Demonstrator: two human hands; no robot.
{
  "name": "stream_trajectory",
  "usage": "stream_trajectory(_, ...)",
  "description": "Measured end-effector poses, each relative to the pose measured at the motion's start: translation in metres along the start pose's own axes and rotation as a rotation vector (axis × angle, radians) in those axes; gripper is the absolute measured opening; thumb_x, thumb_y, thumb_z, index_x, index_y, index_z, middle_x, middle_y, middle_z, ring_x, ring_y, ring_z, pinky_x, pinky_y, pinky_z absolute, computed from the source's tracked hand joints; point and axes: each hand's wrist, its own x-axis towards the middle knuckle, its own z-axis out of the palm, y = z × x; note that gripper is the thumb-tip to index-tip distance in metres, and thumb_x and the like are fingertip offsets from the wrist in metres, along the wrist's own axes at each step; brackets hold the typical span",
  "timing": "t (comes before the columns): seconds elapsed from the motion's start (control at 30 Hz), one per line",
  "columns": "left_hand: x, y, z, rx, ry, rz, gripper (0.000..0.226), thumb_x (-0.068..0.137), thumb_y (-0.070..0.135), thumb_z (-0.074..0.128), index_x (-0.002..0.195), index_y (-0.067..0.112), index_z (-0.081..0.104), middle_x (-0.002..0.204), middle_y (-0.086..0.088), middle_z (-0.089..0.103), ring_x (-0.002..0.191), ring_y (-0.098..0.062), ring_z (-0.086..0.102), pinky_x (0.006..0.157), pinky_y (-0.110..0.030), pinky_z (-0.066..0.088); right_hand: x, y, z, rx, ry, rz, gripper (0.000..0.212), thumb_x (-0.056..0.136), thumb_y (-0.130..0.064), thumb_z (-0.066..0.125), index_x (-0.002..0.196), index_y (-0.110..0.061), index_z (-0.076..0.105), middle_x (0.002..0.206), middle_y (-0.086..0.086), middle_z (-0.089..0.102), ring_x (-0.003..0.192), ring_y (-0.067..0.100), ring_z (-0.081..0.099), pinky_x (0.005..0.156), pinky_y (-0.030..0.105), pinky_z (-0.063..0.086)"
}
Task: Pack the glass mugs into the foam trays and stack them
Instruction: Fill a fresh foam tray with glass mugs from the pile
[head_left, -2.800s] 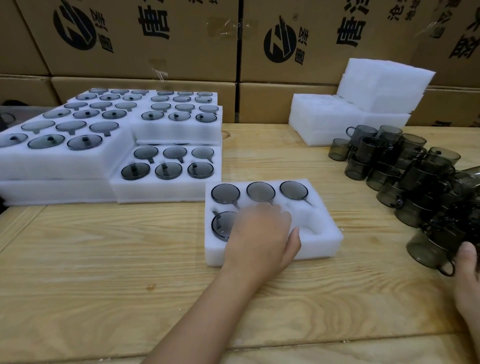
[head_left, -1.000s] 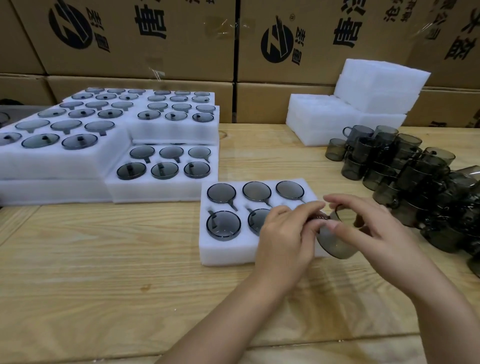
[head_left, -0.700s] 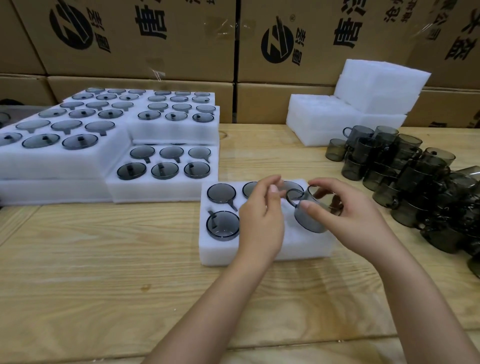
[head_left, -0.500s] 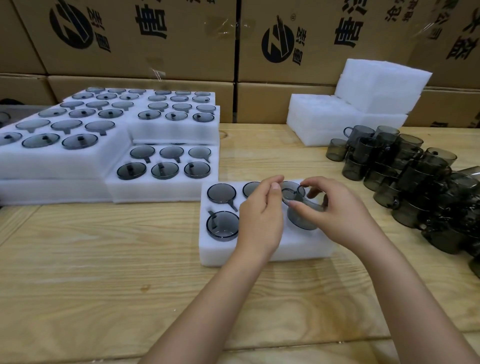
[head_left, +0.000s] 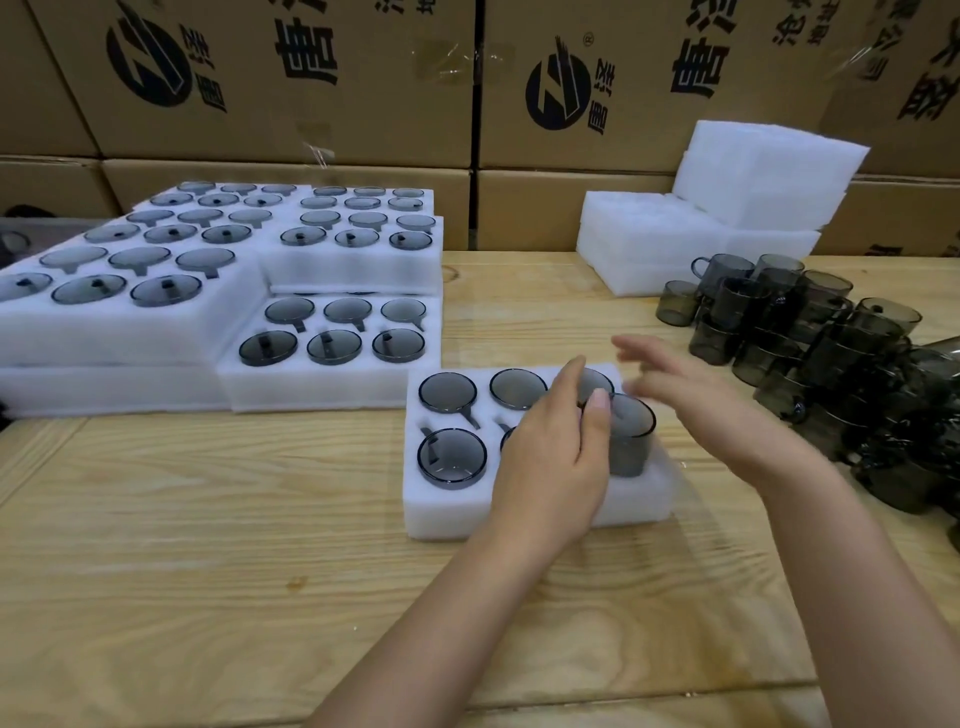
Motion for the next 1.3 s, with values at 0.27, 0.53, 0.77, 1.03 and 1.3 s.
stream_trajectory(0.27, -0.006, -0.007, 0.016, 0.655, -0.171, 0.185, 0.090, 0.083, 0.068, -0.002, 0.152, 0.011, -0.008, 0.159, -0.004, -0.017, 0.145, -0.011, -0.018, 0.117, -0.035, -0.014, 0.027, 0.020, 0.035, -0.614, -0.123, 0.139, 0.059, 0.097, -0.049, 0.023, 0.148, -0.040, -0.006, 0.157, -0.006, -0.017, 0.142, 0.021, -0.023, 0.115, 0.048, -0.011)
stream_trajectory(0.53, -0.006, -0.009, 0.016, 0.825, -0.270, 0.137, 0.092, 0.080, 0.063, -0.008, 0.147, 0.001, -0.014, 0.158, -0.013, -0.015, 0.147, -0.020, -0.013, 0.113, -0.040, -0.022, 0.031, 0.027, 0.045, -0.775, -0.170, 0.200, 0.065, 0.094, -0.058, 0.023, 0.146, -0.042, -0.012, 0.155, -0.005, -0.024, 0.143, 0.025, -0.022, 0.112, 0.056, -0.009)
stream_trajectory(0.77, -0.017, -0.008, 0.007, 0.736, -0.054, 0.287, 0.081, 0.090, 0.059, 0.013, 0.145, 0.002, 0.031, 0.151, -0.017, 0.033, 0.141, -0.026, 0.031, 0.115, -0.049, 0.023, 0.023, 0.018, 0.046, -0.942, -0.108, -0.121, 0.060, 0.099, -0.046, 0.023, 0.150, -0.028, -0.002, 0.158, -0.003, -0.017, 0.143, 0.017, -0.021, 0.113, 0.041, -0.015)
stream_trajectory(1.03, -0.010, -0.009, 0.011, 0.671, -0.112, 0.245, 0.086, 0.086, 0.061, 0.007, 0.141, 0.006, 0.043, 0.146, -0.009, 0.046, 0.143, -0.020, 0.029, 0.117, -0.044, 0.007, 0.017, 0.014, 0.049, -1.078, -0.300, -0.255, 0.066, 0.095, -0.056, 0.011, 0.145, -0.033, -0.023, 0.151, -0.013, -0.032, 0.137, 0.019, -0.036, 0.112, 0.054, -0.016)
stream_trajectory(1.3, -0.010, -0.001, -0.007, 0.739, -0.093, 0.279, 0.086, 0.084, 0.057, -0.003, 0.145, 0.013, 0.039, 0.150, -0.002, 0.041, 0.145, -0.016, 0.022, 0.113, -0.041, -0.019, 0.013, 0.006, 0.051, -1.086, -0.336, -0.149, 0.068, 0.095, -0.056, 0.024, 0.146, -0.039, -0.018, 0.149, -0.012, -0.036, 0.138, 0.023, -0.033, 0.111, 0.056, -0.016)
